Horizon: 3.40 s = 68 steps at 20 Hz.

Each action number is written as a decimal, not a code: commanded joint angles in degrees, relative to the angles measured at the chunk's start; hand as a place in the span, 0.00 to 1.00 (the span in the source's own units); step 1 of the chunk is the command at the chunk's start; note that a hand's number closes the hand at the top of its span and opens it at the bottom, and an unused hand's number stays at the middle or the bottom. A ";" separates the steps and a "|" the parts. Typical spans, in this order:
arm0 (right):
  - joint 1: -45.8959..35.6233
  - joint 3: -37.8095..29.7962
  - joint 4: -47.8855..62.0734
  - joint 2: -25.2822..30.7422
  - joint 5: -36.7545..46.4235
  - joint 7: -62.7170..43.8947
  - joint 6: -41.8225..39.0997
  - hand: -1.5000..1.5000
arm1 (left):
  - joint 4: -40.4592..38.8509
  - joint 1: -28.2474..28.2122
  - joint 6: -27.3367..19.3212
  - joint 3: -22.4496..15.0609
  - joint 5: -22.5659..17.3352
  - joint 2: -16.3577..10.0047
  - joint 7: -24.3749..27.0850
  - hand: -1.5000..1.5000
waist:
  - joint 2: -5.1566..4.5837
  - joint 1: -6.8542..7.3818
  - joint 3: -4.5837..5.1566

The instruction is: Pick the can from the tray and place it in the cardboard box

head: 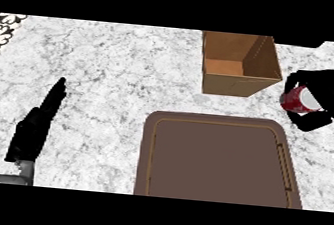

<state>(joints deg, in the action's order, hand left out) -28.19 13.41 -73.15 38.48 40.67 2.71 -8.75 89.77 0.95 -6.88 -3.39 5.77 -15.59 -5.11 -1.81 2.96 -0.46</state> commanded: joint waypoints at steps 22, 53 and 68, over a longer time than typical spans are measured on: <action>-36.51 -10.61 39.82 -6.47 -17.02 37.43 -14.91 1.00 | -5.39 2.33 0.32 1.19 1.47 1.33 1.06 0.50 | 1.23 -0.94 0.47; -43.59 -17.17 63.30 -27.63 -14.71 29.75 0.68 0.00 | -0.09 1.37 2.04 2.20 2.44 1.68 -1.86 0.50 | 0.29 0.57 0.37; -45.92 -35.93 66.99 -11.35 -31.91 22.40 -6.61 0.00 | -1.55 2.63 1.92 0.27 3.90 3.45 0.13 0.50 | -0.69 2.00 0.31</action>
<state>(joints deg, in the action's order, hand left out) -73.60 -19.59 -7.16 22.72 11.21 27.71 -15.51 88.13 3.47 -4.50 -1.68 8.52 -13.09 -5.50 -2.05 4.16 -0.11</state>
